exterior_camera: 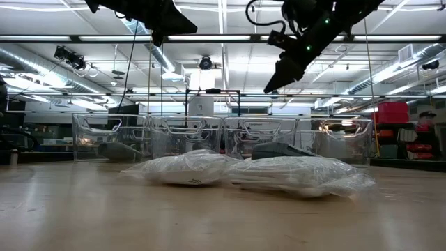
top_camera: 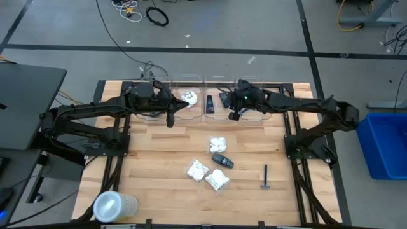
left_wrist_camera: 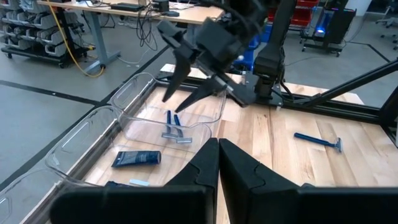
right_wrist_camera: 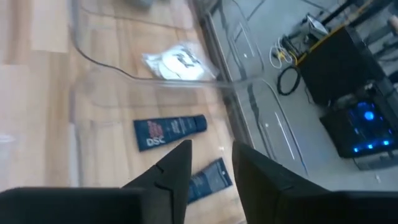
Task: Pick & Place Travel size toiletries
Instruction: Put the blue razor into the right transparent bin
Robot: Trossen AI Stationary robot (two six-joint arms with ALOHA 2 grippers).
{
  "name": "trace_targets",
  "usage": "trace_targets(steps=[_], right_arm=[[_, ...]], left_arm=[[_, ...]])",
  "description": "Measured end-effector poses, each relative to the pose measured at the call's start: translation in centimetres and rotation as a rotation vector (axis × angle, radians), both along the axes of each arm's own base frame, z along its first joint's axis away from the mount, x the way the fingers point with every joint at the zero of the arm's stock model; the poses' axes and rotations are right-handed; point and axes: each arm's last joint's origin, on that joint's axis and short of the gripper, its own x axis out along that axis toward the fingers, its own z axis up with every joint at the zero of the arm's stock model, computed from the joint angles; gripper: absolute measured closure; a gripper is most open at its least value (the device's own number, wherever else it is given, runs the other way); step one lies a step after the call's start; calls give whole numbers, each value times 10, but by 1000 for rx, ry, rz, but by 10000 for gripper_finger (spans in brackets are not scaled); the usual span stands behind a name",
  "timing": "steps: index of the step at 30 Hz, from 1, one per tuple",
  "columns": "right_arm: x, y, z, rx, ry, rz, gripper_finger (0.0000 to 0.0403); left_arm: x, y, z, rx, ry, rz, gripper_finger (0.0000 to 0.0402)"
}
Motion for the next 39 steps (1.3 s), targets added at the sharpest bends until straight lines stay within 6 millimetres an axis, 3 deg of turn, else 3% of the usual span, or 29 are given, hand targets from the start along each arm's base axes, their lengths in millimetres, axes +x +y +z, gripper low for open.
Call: trace_targets(steps=[9, 17, 39], right_arm=[[6, 21, 1, 24, -14, 106, 297], [14, 54, 1, 197, -67, 304, 323], [15, 137, 0, 292, -47, 542, 361]], left_arm=[[0, 0, 0, 1, 0, 0, 381], [0, 0, 0, 1, 0, 0, 381], [0, 0, 0, -3, -1, -8, 381]])
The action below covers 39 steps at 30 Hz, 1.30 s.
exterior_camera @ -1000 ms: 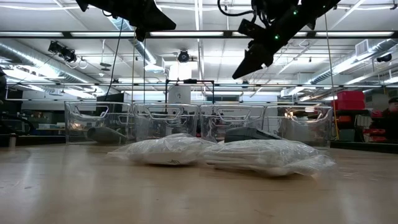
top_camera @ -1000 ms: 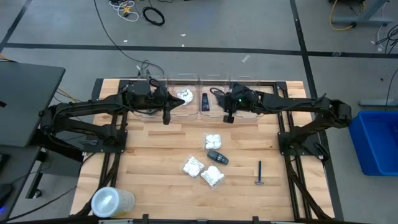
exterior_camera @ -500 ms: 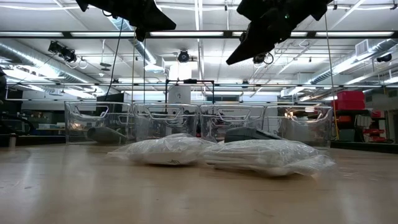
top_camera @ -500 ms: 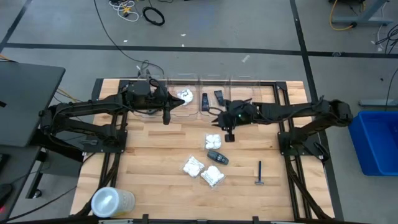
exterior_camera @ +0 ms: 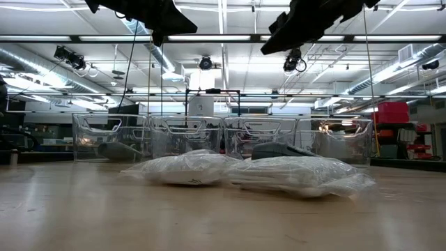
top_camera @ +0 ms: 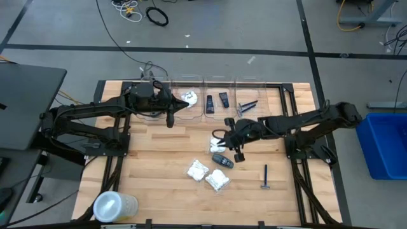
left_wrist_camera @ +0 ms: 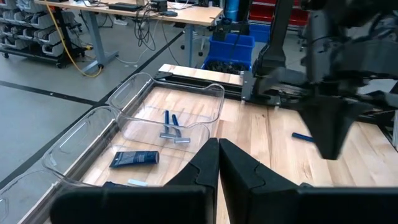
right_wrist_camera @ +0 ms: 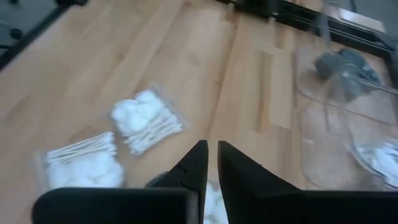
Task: Pick & Place Travel size toiletries
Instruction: Put the blue razor into the right transparent bin
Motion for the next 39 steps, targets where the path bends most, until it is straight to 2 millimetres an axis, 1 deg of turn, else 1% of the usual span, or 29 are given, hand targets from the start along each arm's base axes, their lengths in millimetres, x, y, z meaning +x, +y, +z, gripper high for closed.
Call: trace_targets(steps=[6, 11, 14, 18, 28, 33, 36, 39], right_arm=[[-3, 13, -2, 8, 22, 36, 380], [-6, 17, -3, 27, 44, 32, 388], [-10, 19, 0, 59, 53, 40, 394], [-22, 21, 7, 73, 82, 73, 398], [-67, 25, 29, 45, 145, 139, 399], [-85, 26, 33, 35, 190, 162, 399], [-92, 28, 34, 43, 217, 169, 399], [-97, 32, 31, 55, 273, 214, 399]], left_arm=[[0, 0, 0, 0, 0, 0, 381], [0, 0, 0, 0, 0, 0, 381], [0, 0, 0, 0, 0, 0, 381], [0, 0, 0, -1, 0, 0, 381], [0, 0, 0, 0, 0, -1, 381], [0, 0, 0, 0, 0, -1, 381], [0, 0, 0, 0, 0, -1, 381], [0, 0, 0, 0, 0, 0, 381]])
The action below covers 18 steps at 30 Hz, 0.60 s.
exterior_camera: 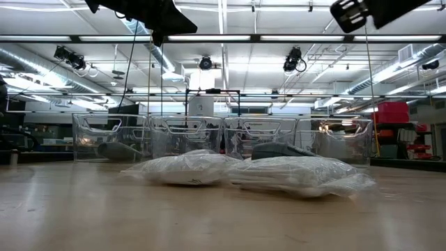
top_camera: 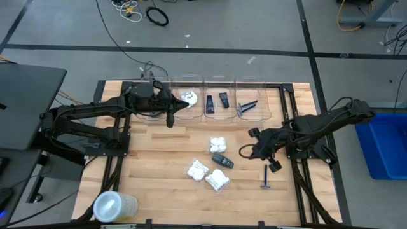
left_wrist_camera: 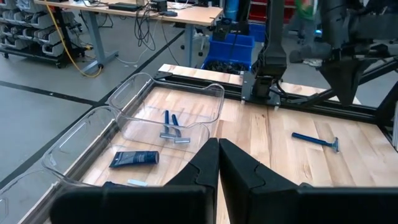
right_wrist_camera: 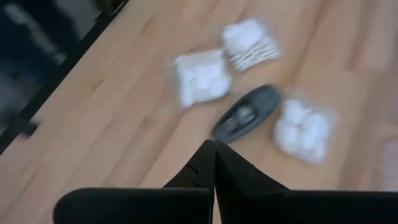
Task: Pick & Place Travel size toiletries
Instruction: Put the blue razor into the right transparent bin
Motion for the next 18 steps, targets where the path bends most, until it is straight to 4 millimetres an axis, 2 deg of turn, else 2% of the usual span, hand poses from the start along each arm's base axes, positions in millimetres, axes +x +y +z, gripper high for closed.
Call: trace_targets(steps=[9, 18], right_arm=[[-18, 18, -12, -55, 171, 161, 399], [-27, 29, -18, -127, 220, 299, 399]], left_arm=[[0, 0, 0, -4, -2, 1, 381], [0, 0, 1, 1, -7, 1, 381]])
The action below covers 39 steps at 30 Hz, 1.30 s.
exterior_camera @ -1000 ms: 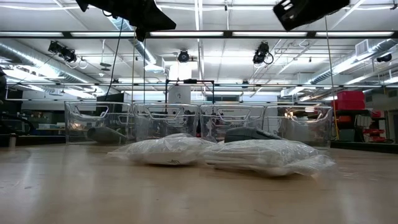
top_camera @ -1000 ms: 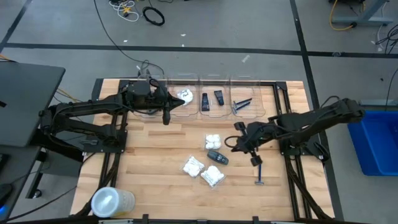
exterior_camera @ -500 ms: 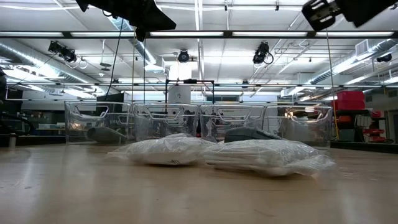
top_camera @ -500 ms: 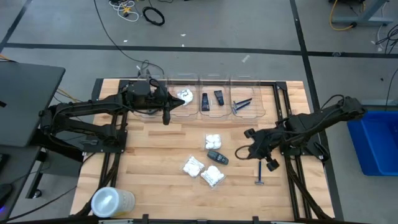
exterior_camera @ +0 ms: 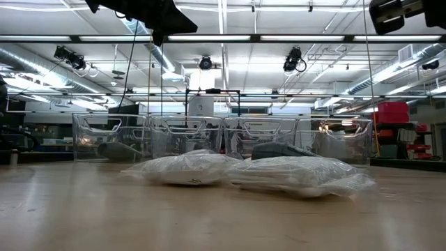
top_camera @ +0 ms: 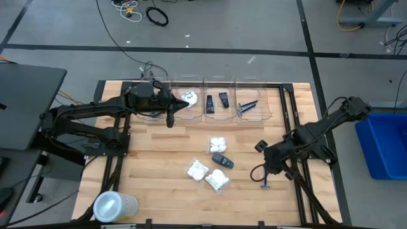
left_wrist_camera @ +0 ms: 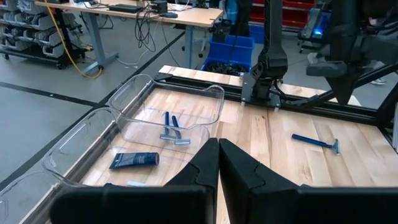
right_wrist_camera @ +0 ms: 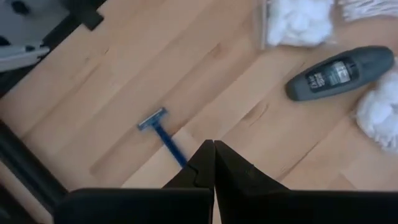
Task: Pick & Place Travel size toiletries
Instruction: Put the blue razor into the right transparent bin
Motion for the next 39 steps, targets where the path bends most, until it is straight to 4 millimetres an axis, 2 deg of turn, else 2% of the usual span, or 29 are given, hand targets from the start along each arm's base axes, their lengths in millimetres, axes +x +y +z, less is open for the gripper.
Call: trace_targets(steps=[6, 16, 24, 29, 39], right_arm=[[-6, 1, -12, -39, 35, 63, 399], [-19, -2, -53, -148, 91, 303, 399], [-26, -6, -86, -186, 96, 381, 390], [-27, -9, -99, -229, 66, 351, 371], [-26, -7, -110, -171, 24, 374, 304]], left_arm=[[0, 0, 0, 1, -1, 0, 381], [0, 0, 0, 1, -1, 0, 381], [0, 0, 0, 2, 0, 5, 381], [0, 0, 0, 2, 0, 6, 381], [0, 0, 0, 3, 0, 8, 381]])
